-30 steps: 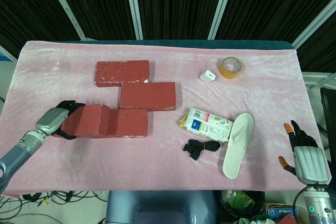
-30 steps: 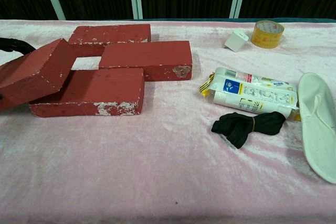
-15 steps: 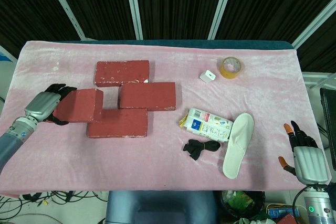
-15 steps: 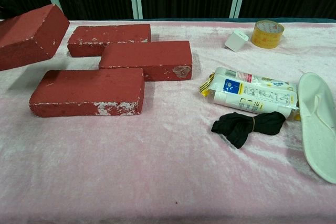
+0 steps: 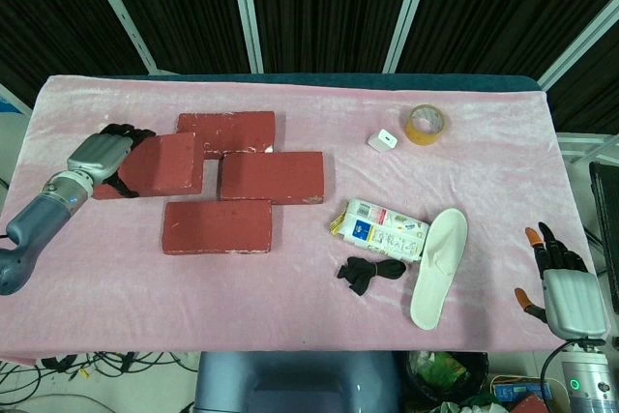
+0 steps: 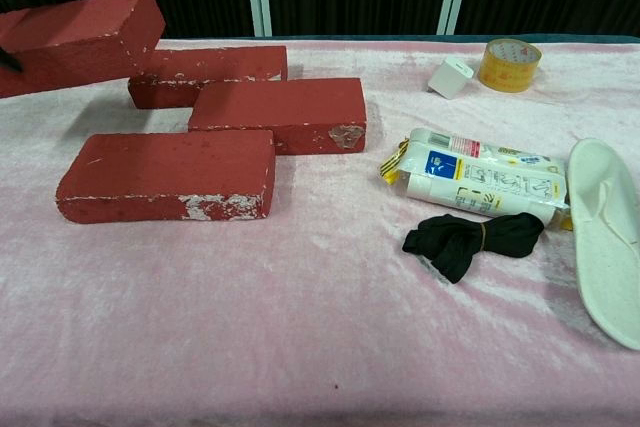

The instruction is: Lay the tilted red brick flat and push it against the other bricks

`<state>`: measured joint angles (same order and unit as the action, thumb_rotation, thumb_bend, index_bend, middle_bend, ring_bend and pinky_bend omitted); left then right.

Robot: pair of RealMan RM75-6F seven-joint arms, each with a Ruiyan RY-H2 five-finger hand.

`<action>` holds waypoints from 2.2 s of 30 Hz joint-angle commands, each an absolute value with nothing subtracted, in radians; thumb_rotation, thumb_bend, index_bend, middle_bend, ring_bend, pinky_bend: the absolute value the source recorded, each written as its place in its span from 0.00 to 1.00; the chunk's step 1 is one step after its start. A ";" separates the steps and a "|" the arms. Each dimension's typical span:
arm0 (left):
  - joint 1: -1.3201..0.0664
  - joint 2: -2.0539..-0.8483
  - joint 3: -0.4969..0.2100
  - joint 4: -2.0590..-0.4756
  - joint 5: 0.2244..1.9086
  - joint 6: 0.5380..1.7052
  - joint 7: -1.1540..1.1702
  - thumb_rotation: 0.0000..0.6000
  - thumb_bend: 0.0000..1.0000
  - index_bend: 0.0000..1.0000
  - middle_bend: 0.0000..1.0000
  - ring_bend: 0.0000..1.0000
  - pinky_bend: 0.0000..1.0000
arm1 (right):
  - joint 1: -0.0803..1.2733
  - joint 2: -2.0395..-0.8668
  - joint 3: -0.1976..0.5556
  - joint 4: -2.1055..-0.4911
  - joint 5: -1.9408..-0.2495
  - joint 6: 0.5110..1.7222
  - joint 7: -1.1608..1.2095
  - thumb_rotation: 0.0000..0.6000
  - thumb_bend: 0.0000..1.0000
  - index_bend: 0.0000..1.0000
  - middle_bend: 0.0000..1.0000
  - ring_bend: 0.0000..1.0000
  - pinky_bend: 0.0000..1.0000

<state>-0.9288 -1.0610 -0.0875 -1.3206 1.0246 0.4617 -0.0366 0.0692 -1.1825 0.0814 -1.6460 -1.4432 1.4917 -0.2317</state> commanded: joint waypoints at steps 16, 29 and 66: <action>-1.005 -1.230 -0.015 -1.158 0.842 0.448 0.136 1.00 0.04 0.17 0.18 0.00 0.00 | 0.068 -1.183 0.084 -1.648 -1.436 1.491 -0.238 1.00 0.15 0.09 0.01 0.15 0.24; -1.024 -1.288 -0.004 -1.088 0.801 0.424 0.158 1.00 0.04 0.17 0.18 0.00 0.00 | 0.069 -1.180 0.086 -1.650 -1.430 1.488 -0.237 1.00 0.15 0.09 0.01 0.15 0.24; -1.045 -1.346 0.021 -1.047 0.774 0.416 0.189 1.00 0.04 0.17 0.18 0.00 0.00 | 0.070 -1.180 0.087 -1.654 -1.422 1.483 -0.242 1.00 0.15 0.09 0.01 0.15 0.24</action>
